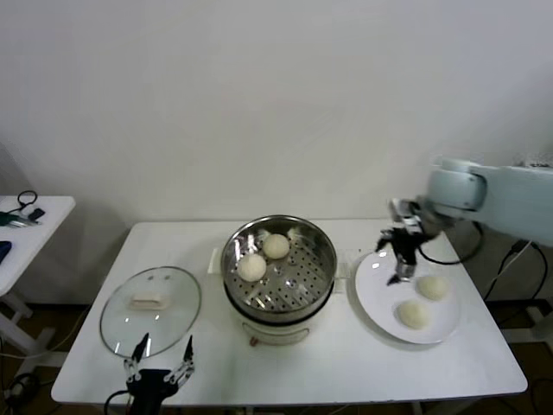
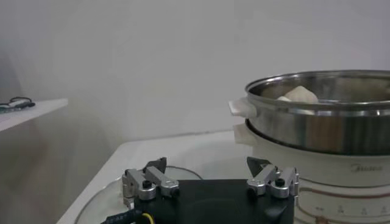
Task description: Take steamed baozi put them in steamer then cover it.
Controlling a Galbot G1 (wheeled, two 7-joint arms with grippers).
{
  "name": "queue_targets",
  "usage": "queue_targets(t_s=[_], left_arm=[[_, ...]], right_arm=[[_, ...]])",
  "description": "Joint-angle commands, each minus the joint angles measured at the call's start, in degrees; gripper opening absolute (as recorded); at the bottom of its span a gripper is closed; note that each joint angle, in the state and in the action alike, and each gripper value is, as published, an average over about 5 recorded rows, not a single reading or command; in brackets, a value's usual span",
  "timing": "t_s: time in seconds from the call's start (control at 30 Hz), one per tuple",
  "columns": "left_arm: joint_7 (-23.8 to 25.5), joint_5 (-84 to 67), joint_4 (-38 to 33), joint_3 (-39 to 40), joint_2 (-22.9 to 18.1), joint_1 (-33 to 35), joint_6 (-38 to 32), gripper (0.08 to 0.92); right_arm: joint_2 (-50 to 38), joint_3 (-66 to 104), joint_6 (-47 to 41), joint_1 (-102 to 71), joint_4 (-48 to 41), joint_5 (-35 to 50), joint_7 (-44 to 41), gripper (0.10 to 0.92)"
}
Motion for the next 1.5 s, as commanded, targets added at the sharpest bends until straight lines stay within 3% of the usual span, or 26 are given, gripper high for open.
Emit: queue_targets(t_s=[0.03, 0.37, 0.97, 1.5], left_arm=[[0.0, 0.1, 0.0, 0.0, -0.1, 0.1, 0.0, 0.823], [-0.3, 0.5, -0.2, 0.1, -0.4, 0.9, -0.5, 0.823], [-0.4, 1.3, 0.4, 0.3, -1.1, 0.7, -0.4, 0.823], [-0.4, 1.6, 0.7, 0.6, -1.5, 0.1, -0.4, 0.823]], right_arm=[[-13.1, 13.4, 1.7, -20.5, -1.3, -16.8, -0.9, 0.823], [-7.4, 24.5, 1.6, -33.5, -10.8, -21.1, 0.2, 0.823], [-0.2, 29.0, 2.0, -38.2, -17.0, -21.5, 2.2, 0.82], [-0.8, 29.2, 4.1, -36.3, -14.7, -20.3, -0.1, 0.689]])
